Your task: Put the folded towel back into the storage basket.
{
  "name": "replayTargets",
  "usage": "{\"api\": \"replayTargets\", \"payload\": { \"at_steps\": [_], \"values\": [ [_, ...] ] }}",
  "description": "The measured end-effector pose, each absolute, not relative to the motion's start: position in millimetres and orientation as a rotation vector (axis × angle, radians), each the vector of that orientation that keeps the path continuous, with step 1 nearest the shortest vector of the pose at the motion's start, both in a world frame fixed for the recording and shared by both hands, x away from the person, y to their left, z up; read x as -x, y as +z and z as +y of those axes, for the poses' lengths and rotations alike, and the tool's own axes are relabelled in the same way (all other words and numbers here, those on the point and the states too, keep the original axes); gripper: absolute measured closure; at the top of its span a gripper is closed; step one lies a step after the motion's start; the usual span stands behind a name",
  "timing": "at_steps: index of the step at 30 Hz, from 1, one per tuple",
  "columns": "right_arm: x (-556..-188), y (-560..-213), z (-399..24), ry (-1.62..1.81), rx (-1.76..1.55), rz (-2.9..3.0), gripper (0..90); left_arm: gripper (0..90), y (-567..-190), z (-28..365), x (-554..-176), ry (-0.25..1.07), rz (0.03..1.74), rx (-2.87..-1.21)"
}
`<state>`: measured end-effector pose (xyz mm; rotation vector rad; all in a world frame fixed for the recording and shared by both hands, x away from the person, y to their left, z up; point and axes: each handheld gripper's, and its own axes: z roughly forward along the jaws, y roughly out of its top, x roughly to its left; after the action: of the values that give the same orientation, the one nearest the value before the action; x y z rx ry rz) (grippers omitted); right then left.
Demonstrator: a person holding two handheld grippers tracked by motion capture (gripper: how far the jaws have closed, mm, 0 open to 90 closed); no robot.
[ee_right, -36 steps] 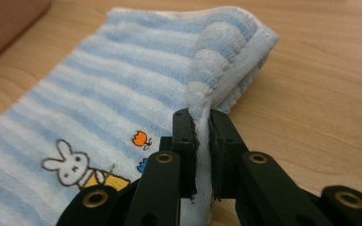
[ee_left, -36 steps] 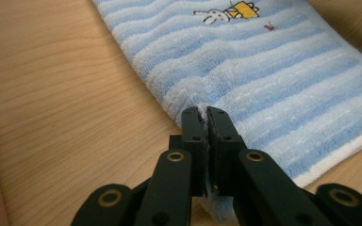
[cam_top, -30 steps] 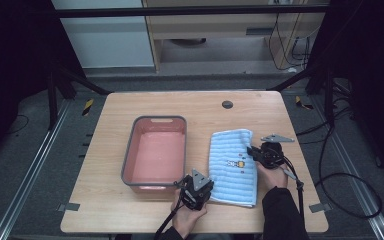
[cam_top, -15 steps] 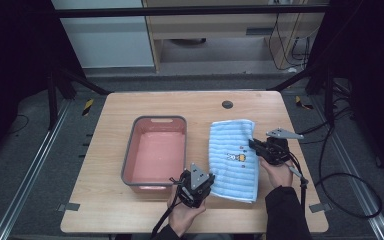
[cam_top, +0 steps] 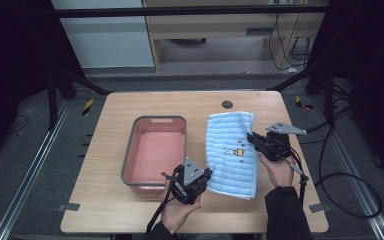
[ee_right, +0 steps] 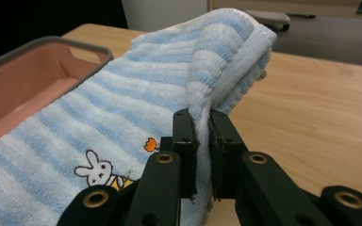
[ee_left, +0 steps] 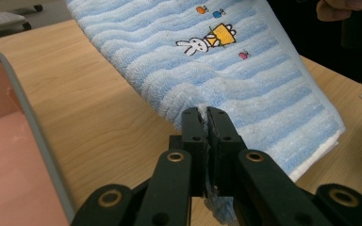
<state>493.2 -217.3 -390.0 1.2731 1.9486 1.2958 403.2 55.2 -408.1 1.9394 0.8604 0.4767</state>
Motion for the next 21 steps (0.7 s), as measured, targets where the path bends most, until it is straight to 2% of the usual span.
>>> {"api": "replayTargets", "payload": {
  "at_steps": [21],
  "values": [
    [-512,-335,-167,1.346,-1.178,1.935,82.6,86.1,-350,105,-402,0.607,0.858,-1.880]
  ]
}}
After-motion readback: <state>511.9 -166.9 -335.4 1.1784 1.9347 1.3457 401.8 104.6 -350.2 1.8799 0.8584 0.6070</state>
